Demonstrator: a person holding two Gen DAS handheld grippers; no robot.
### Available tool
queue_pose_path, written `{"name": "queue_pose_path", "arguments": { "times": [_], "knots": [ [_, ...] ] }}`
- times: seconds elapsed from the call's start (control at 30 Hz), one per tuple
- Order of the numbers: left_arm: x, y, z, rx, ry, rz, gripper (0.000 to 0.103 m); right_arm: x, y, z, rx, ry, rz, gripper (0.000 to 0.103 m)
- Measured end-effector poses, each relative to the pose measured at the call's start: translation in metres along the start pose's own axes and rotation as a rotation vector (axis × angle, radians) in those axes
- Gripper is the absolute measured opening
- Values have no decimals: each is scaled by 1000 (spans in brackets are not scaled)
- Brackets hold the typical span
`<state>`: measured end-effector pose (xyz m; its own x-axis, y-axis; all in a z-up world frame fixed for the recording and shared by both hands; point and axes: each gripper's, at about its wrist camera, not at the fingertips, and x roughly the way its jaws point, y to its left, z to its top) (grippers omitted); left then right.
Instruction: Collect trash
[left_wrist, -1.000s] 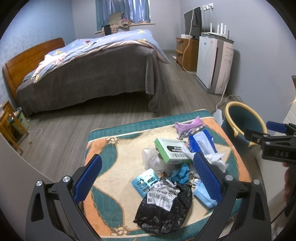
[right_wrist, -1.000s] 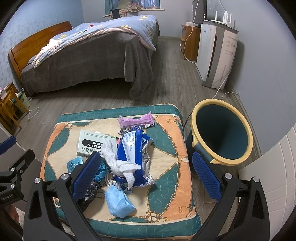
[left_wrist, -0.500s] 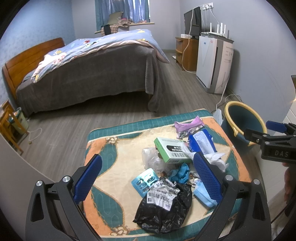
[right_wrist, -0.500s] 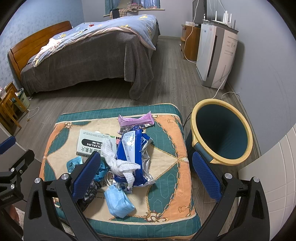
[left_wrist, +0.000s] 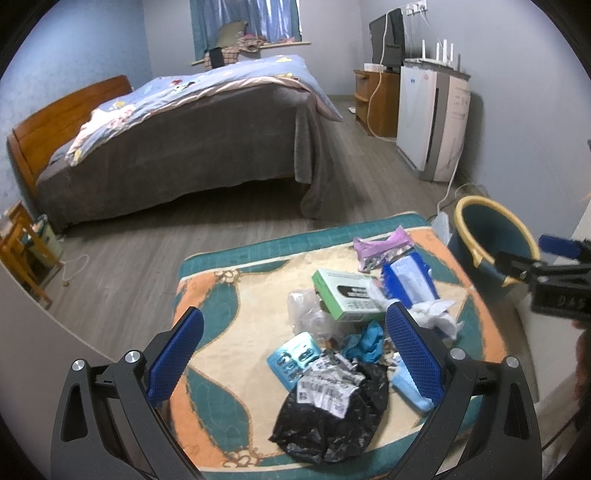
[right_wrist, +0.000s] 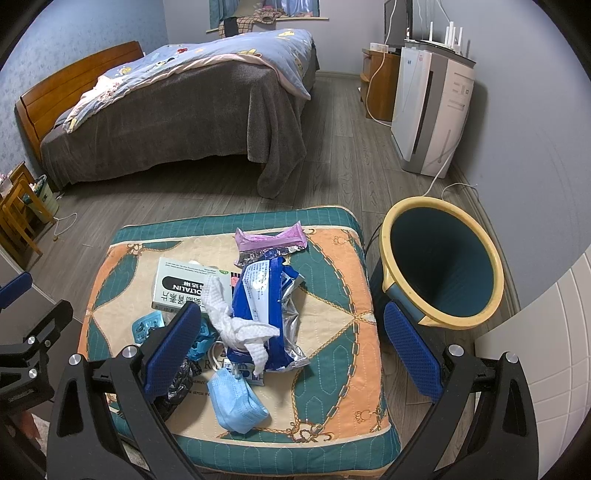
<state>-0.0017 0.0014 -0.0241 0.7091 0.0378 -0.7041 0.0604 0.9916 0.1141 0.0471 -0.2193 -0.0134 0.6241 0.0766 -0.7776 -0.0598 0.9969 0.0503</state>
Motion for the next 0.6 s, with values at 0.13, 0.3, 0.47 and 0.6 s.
{"name": "queue_pose_path", "arguments": {
  "times": [0.13,0.3,0.47,0.6],
  "knots": [
    [1,3,1,3,-2,20,98,0,0,0,-1,2,-1,97],
    [4,4,1,24,3,19,98,2,-2,-1,-1,6,-4,97],
    [13,1,-5,24,31,-48,98,10,-2,-1,7,15,-31,97],
    [25,-8,-18,26,85,-40,98,23,-1,1,18,48,-4,97]
  ]
}}
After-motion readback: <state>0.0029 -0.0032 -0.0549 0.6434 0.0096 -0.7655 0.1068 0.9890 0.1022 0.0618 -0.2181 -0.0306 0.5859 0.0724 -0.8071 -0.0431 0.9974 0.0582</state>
